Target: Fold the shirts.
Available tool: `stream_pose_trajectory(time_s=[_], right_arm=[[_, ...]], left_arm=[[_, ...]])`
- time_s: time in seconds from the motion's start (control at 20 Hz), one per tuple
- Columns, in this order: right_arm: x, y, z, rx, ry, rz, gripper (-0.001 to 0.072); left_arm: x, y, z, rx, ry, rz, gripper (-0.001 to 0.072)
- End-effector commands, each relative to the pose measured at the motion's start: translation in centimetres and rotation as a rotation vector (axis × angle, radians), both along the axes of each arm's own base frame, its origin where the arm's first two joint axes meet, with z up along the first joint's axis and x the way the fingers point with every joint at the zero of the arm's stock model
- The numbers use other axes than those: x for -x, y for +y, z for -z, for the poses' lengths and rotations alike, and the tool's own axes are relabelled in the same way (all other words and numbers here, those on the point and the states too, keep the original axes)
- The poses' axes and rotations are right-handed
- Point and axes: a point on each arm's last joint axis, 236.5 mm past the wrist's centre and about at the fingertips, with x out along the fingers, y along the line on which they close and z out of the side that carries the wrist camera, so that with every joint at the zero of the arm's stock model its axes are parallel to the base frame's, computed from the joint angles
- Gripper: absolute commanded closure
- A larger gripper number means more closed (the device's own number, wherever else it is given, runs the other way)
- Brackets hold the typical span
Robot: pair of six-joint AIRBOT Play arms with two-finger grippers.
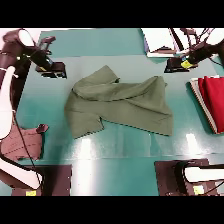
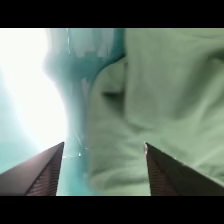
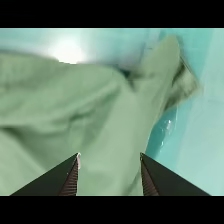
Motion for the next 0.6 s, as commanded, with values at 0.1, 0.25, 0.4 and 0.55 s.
stream_pose_trajectory(time_s=[0.1, 0.25, 0.4, 0.55], right_arm=[[6.5, 1.6, -1.4, -0.14, 0.031, -0.071, 0.0275], [9.1, 2.6, -0.9, -0.166, 0.027, -0.073, 0.0275], [10.3, 3.9, -0.3, -0.166, 0.006, -0.091, 0.0279], [11.3, 5.4, 0.1, -0.166, 0.018, -0.132, 0.0279]], left_arm=[[5.4, 4.2, 0.0, -0.009, 0.051, -0.087, 0.0121], [10.6, 4.9, 5.1, 0.005, 0.138, -0.123, 0.0121], [12.9, 3.6, 10.1, 0.068, 0.182, -0.164, 0.0121], [11.8, 0.7, 12.2, 0.213, 0.138, -0.208, 0.0122]])
